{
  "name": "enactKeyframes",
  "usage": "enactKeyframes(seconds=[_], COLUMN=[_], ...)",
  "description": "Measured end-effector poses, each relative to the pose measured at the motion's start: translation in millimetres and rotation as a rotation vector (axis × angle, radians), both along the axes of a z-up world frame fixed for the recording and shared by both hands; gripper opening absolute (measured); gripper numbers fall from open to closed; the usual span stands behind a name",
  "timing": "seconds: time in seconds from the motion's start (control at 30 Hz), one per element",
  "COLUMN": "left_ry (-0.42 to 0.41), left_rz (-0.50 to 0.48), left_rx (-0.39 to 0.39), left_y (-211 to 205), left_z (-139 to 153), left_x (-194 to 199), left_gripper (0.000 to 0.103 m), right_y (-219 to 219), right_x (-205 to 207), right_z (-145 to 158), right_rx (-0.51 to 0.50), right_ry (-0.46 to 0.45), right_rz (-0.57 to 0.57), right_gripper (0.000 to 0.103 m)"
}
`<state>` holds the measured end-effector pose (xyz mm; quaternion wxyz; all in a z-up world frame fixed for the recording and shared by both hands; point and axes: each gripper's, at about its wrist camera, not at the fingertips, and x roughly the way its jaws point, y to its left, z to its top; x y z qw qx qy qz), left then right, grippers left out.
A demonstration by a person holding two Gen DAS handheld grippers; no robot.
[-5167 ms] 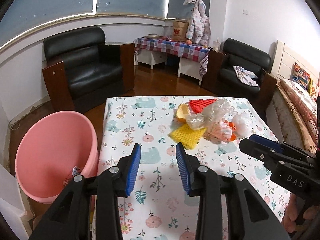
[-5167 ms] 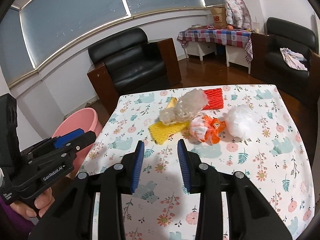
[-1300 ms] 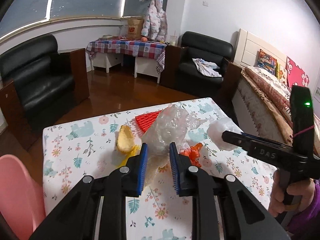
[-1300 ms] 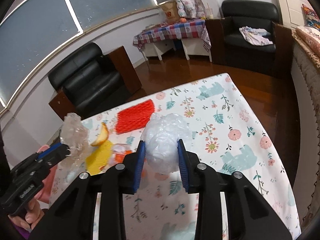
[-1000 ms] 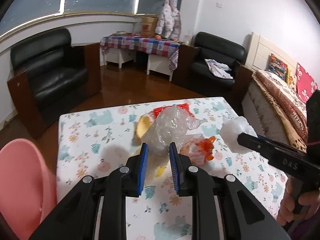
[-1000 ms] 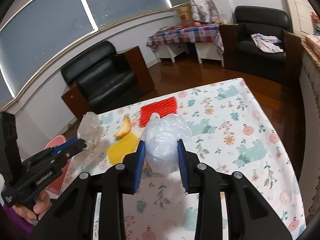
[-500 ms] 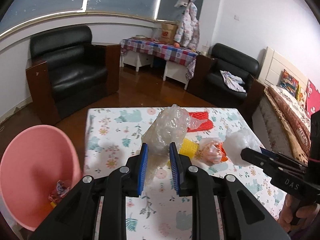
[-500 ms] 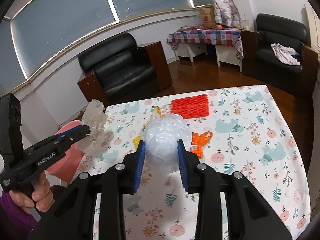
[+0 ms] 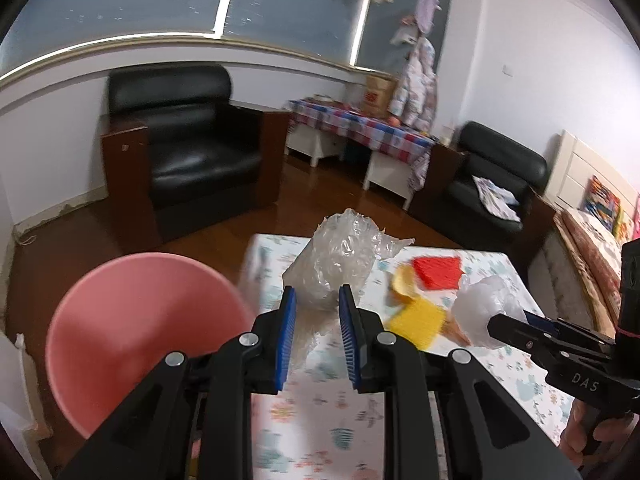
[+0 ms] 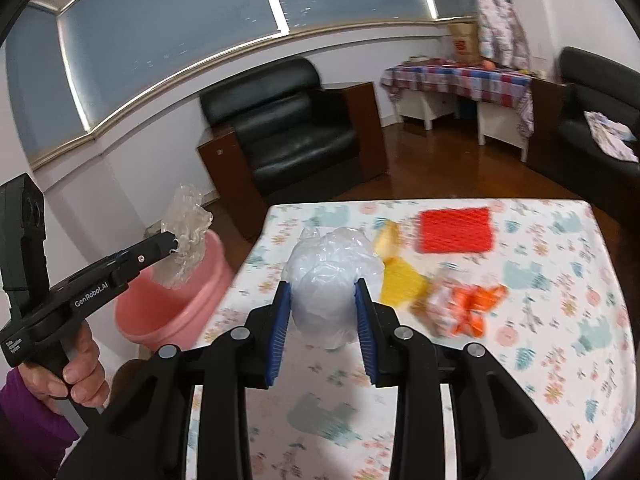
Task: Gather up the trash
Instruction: 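Carry the bubble wrap with the left tool while the right tool carries the white bag to the bin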
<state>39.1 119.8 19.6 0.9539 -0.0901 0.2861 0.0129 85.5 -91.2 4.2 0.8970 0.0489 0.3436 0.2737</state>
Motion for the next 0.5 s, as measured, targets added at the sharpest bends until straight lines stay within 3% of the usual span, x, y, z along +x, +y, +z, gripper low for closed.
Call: enactKeyframes(seconds=[0.23, 0.5], left_ry=[-0.013, 0.046], left_rz=[0.125, 0.24], left_rx=[0.041, 0.002], left_y=[47, 100], left_z=[-1, -24], left_x=[-13, -25], left_gripper=[0.021, 0.021], right_y=[61, 136], right_x=[17, 23], right_z=[5, 4], right_rx=[0.022, 0.005], right_ry=[0.027, 0.047], right_rz=[0.137, 0.285], right_gripper=[0.032, 0.032])
